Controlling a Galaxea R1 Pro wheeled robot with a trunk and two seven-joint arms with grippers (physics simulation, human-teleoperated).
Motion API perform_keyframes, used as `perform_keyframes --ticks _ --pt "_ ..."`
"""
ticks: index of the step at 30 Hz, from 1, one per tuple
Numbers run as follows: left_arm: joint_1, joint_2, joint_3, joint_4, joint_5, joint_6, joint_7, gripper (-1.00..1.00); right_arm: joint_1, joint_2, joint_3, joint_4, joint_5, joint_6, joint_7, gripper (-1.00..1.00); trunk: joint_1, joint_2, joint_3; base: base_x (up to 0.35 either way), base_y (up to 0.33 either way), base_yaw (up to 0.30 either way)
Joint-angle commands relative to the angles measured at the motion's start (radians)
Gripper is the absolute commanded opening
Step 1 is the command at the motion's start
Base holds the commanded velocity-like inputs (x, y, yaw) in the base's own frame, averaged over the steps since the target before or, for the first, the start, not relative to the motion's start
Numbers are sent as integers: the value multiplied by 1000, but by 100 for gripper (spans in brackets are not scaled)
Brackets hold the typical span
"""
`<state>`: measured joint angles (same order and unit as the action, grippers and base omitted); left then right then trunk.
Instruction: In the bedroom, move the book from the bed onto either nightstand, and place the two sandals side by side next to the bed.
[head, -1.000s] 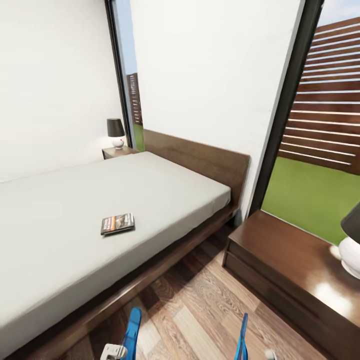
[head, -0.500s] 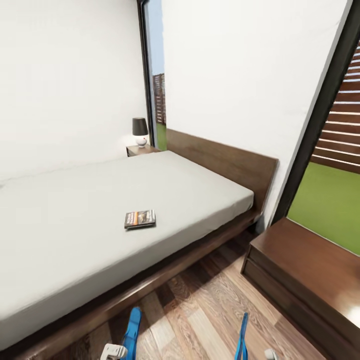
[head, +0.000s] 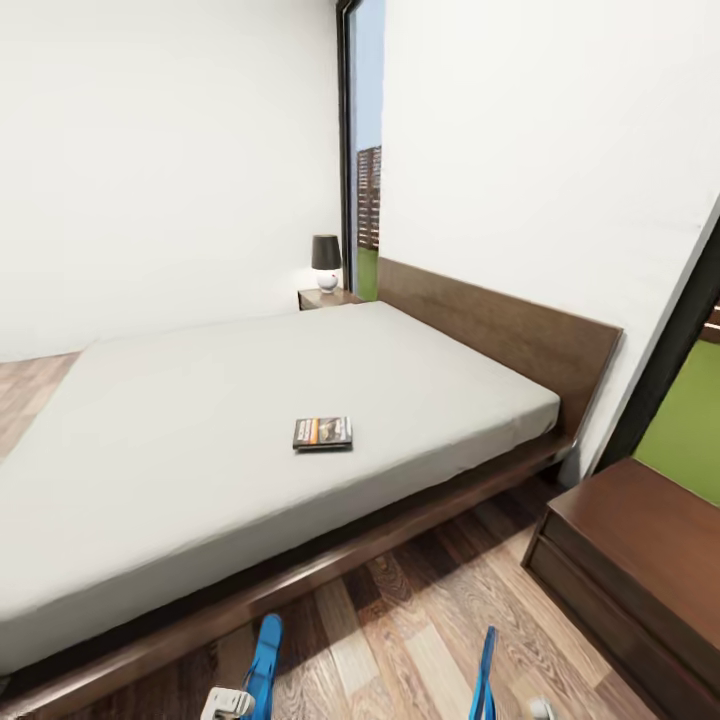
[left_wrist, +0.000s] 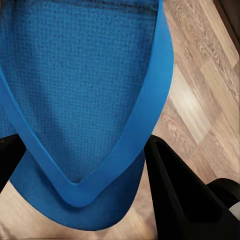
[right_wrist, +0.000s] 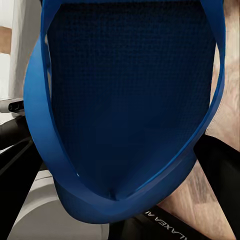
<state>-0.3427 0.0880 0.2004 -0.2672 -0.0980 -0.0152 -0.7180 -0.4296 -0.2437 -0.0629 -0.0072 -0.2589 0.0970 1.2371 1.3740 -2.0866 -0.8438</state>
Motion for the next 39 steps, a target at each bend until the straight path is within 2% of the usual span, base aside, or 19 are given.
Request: perform_keyframes --ticks 1,39 --pt "-1 -1 8 0 -12 -3 -6 -100 0 0 -6 0 1 10 4 -100 0 0 -1 0 0 286" --pt "-1 -1 8 0 -12 -5 -6 -100 0 0 -6 0 1 10 4 -100 0 0 -1 0 0 286"
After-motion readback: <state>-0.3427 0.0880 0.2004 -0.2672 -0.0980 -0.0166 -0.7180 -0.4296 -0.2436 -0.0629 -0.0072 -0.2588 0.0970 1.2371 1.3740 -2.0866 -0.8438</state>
